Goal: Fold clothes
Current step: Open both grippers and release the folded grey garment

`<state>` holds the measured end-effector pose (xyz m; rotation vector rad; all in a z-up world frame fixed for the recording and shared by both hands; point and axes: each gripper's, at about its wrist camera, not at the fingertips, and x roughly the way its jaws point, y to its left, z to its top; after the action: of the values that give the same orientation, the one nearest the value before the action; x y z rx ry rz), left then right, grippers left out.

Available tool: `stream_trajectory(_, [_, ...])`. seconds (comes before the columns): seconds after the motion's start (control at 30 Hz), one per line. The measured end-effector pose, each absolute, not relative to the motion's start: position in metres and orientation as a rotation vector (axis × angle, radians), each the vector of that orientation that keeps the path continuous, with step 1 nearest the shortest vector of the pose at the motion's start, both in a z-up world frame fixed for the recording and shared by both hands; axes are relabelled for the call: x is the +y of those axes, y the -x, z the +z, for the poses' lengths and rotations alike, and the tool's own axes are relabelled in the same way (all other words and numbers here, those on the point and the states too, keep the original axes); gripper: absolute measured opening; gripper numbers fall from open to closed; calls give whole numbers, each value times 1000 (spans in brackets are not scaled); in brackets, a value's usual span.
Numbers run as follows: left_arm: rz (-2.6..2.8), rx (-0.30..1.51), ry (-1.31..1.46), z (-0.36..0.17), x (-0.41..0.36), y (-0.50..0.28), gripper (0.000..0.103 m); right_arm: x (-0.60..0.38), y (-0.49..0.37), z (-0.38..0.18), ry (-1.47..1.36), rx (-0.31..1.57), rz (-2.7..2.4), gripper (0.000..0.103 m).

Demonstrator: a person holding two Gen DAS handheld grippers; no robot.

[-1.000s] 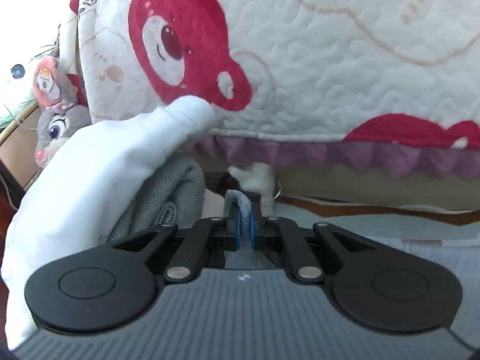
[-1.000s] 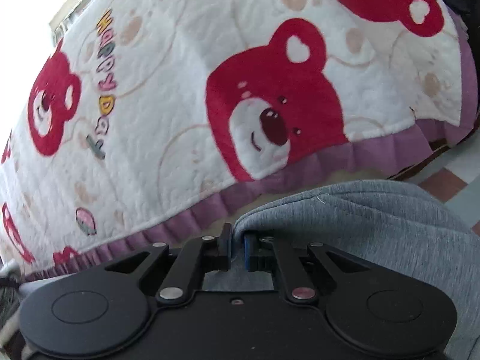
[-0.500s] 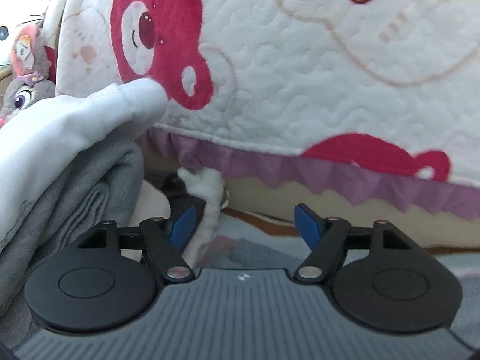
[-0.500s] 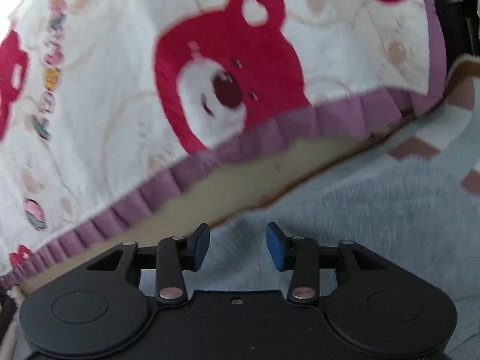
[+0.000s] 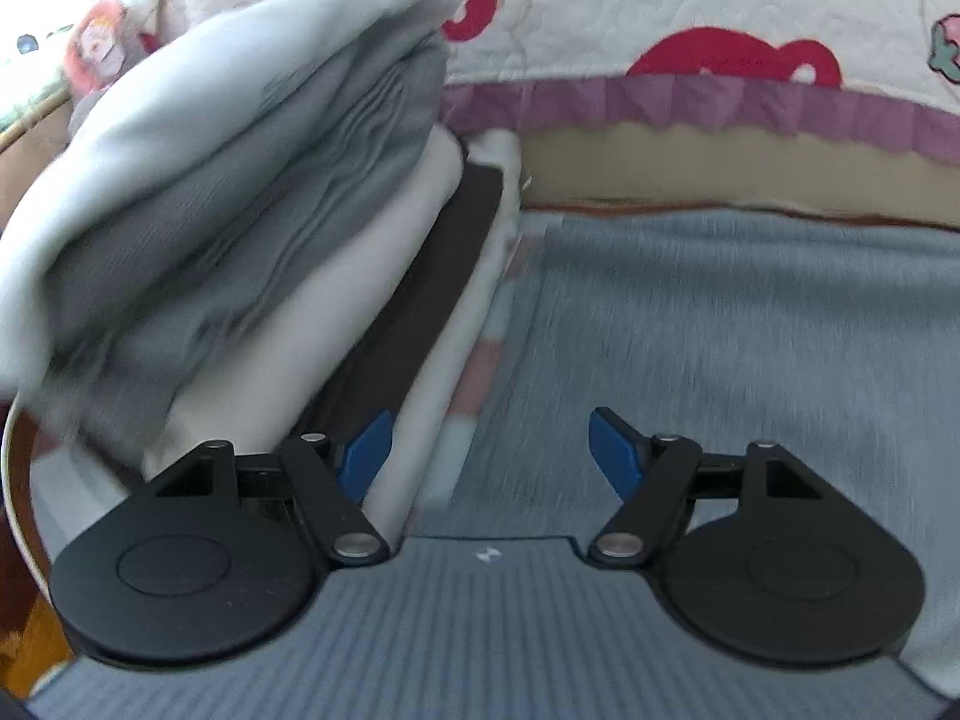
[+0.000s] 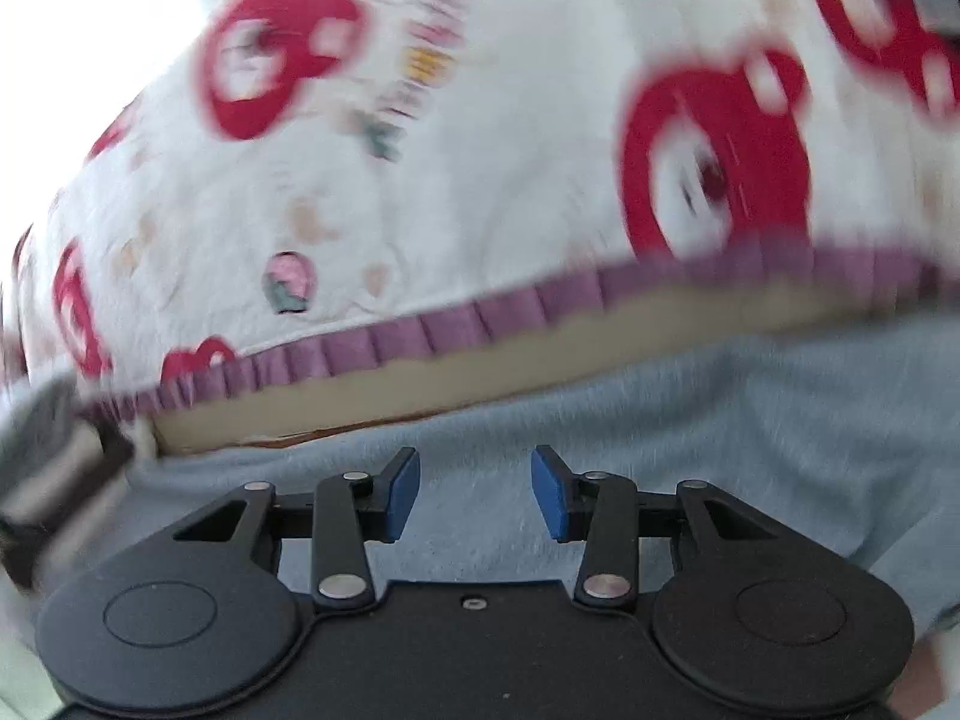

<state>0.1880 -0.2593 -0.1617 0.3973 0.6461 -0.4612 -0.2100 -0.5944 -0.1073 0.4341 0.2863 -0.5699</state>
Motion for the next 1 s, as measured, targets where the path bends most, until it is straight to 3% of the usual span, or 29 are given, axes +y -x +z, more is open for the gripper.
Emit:
stream_trajectory(0.13, [-507, 736, -155, -171, -216, -182, 68, -555, 218, -120, -524, 253, -538, 46])
stream_trajectory(0.33, [-539, 888, 176, -196, -187, -195, 66, -525, 202, -136, -559, 371, -494, 45])
stream_trajectory(0.53, [-562, 1009, 490, -214, -174, -194, 65, -513, 195, -158, -785, 479, -376, 46])
stream_trajectory(0.73, [-507, 955, 338, -212, -191, -193, 66, -523, 198, -189, -1011, 472, -390, 48])
stream_trajectory(0.77, [-496, 962, 339, -213, -192, -195, 66, -528, 195, -195, -1066, 474, -379, 51])
stream_trajectory(0.8, [-485, 969, 340, -215, -192, -196, 66, -534, 190, -202, -1115, 485, -368, 63])
stream_trajectory(0.83, [-475, 975, 341, -217, -193, -197, 66, -540, 183, -208, -1160, 498, -360, 68])
stream_trajectory(1.0, [-461, 948, 369, -220, -205, -204, 69, -547, 177, -221, -1268, 444, -422, 67])
